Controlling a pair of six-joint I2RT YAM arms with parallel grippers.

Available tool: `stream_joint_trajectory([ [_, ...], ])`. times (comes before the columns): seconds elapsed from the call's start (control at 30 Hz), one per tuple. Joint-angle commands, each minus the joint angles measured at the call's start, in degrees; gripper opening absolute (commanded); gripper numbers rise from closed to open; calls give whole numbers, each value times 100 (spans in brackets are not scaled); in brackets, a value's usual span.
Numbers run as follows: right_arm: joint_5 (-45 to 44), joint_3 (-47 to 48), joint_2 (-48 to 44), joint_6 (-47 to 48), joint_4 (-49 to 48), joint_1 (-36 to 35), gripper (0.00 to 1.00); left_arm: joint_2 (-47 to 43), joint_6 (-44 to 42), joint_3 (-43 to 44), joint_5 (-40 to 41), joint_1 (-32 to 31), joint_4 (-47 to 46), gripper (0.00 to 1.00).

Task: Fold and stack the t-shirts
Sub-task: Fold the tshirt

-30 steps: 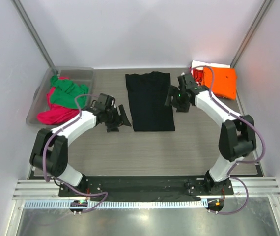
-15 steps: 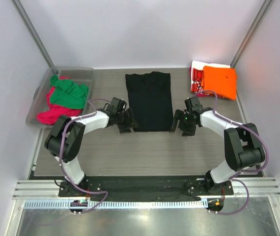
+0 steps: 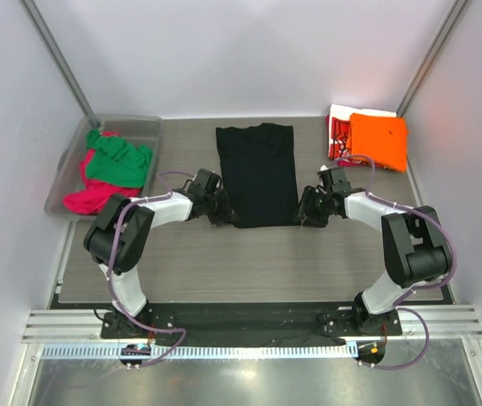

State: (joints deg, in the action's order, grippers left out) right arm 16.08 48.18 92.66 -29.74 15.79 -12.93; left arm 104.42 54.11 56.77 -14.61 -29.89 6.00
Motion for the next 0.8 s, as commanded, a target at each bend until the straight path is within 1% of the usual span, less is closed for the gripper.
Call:
stream_joint_trajectory([
  [0.0,132,-335,235,3,-269,-8,52,236,-84,-149,319,-26,129,19],
  [0.03,159,-397,261,-6,-313,-17,51,245,-93,-140,301,-26,121,12],
  [0.1,220,-459,287,-15,-401,-17,40,280,-93,-131,249,-26,130,4],
  [0.13,238,-537,279,-32,-436,-8,31,281,-85,-123,240,-26,138,0],
  [0.2,256,-634,200,-41,-533,-17,22,193,-102,-175,222,-43,182,0],
  [0.23,256,-722,165,-41,-542,-17,16,140,-111,-210,222,-35,182,0],
  [0.33,308,-854,-55,-76,-533,-17,4,-122,-128,-377,222,-87,287,0],
  [0.37,343,-889,-125,-102,-525,-17,2,-185,-146,-421,222,-139,392,0],
  [0.43,440,-1003,-441,-181,-411,-17,1,-439,-207,-500,204,-192,594,0],
  [0.47,397,-1039,-564,-208,-315,-17,1,-545,-234,-527,213,-254,856,0],
  [0.53,291,-1092,-1021,-217,168,-17,1,-747,-269,-606,213,-350,1121,0],
  [0.6,264,-1144,-1407,-260,650,-17,1,-1142,-295,-720,292,-535,1526,0],
  [0.63,282,-1197,-1809,-304,810,-34,1,-1300,-295,-755,310,-614,1640,0],
  [0.67,369,-1215,-2013,-322,977,-26,1,-1597,-295,-825,371,-780,1885,0],
  [0.7,387,-1241,-2215,-357,1361,-43,1,-1766,-269,-843,389,-860,2044,0],
  [0.73,396,-1250,-2687,-375,1574,-61,1,-1924,-243,-852,415,-956,2211,0],
  [0.77,422,-1259,-2918,-427,1759,-87,1,-2073,-164,-852,433,-1123,2561,0],
])
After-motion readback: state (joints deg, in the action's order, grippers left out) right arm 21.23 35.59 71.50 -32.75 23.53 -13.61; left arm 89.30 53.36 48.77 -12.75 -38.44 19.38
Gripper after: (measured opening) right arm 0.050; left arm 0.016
